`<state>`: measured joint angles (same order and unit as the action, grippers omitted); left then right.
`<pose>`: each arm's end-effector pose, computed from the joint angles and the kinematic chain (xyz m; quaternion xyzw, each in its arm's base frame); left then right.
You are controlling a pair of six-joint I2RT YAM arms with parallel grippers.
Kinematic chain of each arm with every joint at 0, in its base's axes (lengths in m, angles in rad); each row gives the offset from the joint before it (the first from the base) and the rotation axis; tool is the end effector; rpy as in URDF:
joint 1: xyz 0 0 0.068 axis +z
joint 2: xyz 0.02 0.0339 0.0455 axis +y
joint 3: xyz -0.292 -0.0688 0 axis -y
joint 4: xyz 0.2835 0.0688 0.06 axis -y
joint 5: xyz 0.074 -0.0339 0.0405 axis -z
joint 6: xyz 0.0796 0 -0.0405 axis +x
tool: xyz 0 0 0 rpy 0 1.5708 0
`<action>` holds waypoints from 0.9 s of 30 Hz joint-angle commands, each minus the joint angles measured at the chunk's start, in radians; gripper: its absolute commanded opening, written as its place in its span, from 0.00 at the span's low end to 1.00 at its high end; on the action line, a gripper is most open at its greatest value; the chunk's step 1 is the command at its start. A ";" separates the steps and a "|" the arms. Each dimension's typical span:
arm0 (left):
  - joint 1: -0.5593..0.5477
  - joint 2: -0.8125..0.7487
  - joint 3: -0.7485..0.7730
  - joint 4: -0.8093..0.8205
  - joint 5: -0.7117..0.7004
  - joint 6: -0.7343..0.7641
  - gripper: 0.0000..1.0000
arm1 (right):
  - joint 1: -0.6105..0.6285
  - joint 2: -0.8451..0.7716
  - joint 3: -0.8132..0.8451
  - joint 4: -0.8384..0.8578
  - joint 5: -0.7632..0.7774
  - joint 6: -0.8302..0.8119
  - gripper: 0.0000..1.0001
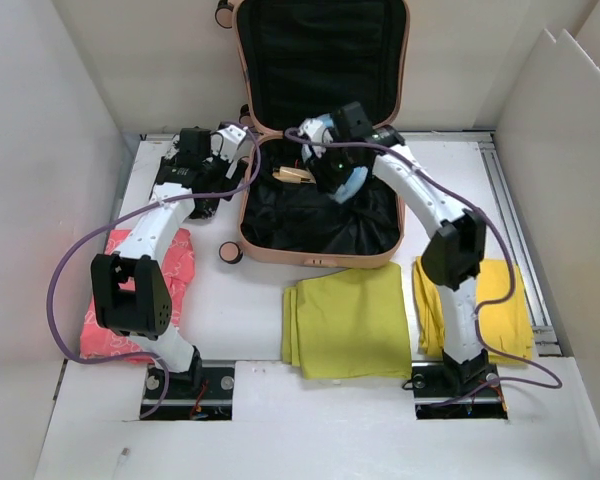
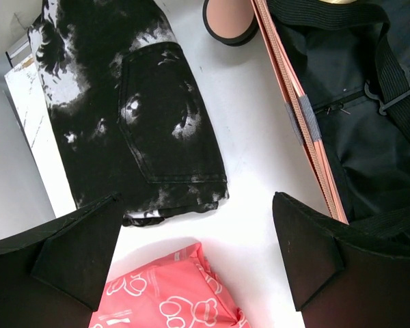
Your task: Pack the luggage
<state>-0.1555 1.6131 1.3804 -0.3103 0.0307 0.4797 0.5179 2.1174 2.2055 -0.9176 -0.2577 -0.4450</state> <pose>0.4477 -0.0727 0.3189 0.2791 0.8248 0.0661 0.4872 0.4686 0.2903 0.3363 -0.4693 0.7977 0.1328 0.3546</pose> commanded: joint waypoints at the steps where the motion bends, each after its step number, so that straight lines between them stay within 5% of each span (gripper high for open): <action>1: 0.001 -0.033 -0.012 0.027 -0.011 -0.026 0.87 | -0.018 0.044 0.028 -0.184 -0.063 0.061 0.00; 27: 0.001 0.013 0.008 0.008 -0.002 -0.026 0.87 | 0.004 0.003 -0.070 -0.405 -0.063 0.134 0.00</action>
<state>-0.1555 1.6279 1.3655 -0.3061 0.0227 0.4690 0.5133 2.1525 2.1433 -1.2675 -0.3008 -0.3355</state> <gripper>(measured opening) 0.866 0.517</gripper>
